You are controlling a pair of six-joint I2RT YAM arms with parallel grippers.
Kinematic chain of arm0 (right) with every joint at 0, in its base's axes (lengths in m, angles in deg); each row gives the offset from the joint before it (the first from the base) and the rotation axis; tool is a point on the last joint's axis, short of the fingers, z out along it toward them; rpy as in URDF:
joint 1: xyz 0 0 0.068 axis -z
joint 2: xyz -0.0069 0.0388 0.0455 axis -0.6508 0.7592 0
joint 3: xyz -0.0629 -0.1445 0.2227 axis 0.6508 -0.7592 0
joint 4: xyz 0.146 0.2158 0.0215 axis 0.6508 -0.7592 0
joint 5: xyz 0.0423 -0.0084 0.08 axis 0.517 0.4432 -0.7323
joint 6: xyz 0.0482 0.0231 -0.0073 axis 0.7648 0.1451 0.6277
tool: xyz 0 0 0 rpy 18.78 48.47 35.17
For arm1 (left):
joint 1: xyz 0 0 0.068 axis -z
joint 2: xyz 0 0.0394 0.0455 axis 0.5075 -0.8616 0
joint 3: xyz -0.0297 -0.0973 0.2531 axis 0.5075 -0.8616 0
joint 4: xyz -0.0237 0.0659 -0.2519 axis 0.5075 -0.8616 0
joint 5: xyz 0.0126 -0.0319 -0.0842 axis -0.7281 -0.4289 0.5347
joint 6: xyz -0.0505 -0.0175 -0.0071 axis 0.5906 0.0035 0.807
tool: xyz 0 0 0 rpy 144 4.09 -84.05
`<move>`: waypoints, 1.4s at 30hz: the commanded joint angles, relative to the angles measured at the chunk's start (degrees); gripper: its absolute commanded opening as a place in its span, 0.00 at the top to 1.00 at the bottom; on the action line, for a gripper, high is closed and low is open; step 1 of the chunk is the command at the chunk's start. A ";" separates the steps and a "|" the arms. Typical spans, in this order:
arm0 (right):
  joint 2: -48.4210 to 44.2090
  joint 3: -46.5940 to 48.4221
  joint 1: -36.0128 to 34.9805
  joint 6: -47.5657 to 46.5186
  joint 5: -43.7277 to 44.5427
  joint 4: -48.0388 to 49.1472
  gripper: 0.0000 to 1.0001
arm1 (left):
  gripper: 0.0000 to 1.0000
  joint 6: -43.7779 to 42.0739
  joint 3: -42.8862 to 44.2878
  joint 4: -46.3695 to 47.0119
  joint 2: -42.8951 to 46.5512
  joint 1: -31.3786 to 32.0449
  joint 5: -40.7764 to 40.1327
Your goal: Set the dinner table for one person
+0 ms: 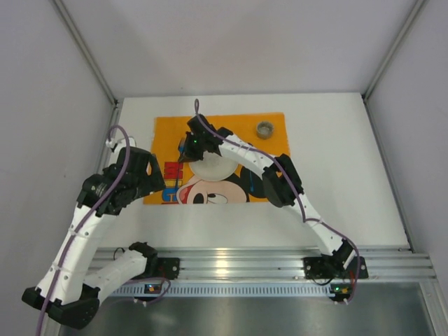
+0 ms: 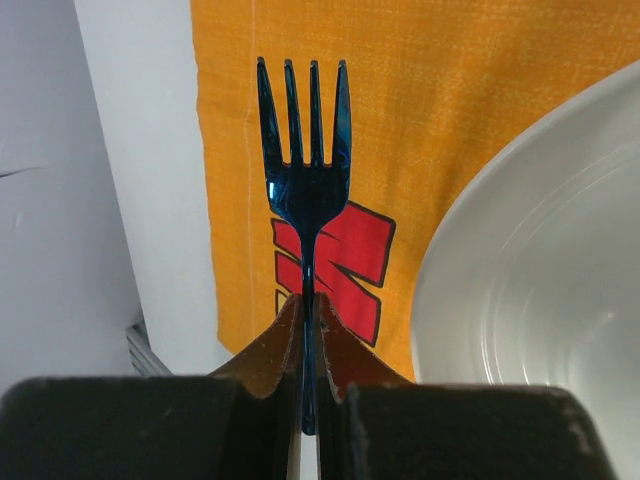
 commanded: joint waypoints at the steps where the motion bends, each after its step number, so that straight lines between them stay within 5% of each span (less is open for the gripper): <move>1: -0.23 4.11 0.02 0.34 0.31 4.87 1.00 | 0.01 2.37 0.87 -4.60 1.67 0.05 -1.59; 6: 2.76 5.95 0.02 -0.27 0.31 5.75 1.00 | 0.01 2.46 1.57 -6.98 2.11 0.05 -2.39; 11: 3.99 5.87 -0.94 -2.64 0.48 5.84 0.74 | 0.01 2.37 2.80 -7.25 1.49 0.05 -2.47; 18: 2.77 5.69 -1.21 -5.10 0.57 6.28 0.70 | 0.01 2.02 4.03 -6.54 0.44 0.05 -1.86; 21: -0.92 3.77 -1.21 -7.99 0.13 8.03 0.57 | 0.01 1.06 4.12 -5.14 -0.18 0.05 -1.16; 27: -22.06 -8.27 -0.95 -20.28 3.02 11.72 0.35 | 0.01 -4.99 9.11 -1.37 -4.47 0.05 -1.68; 32: -41.76 -28.11 -0.33 -30.85 10.49 13.13 0.20 | 0.01 -13.08 15.37 8.72 -4.14 0.14 -3.18; 35: -55.30 -44.19 1.33 -33.32 19.35 15.77 0.08 | 0.01 -19.15 7.32 25.31 0.32 0.05 -4.41; 42: -82.99 -75.14 3.27 -33.94 28.06 21.47 0.00 | 0.01 -32.43 -26.16 61.02 0.46 -1.61 -5.91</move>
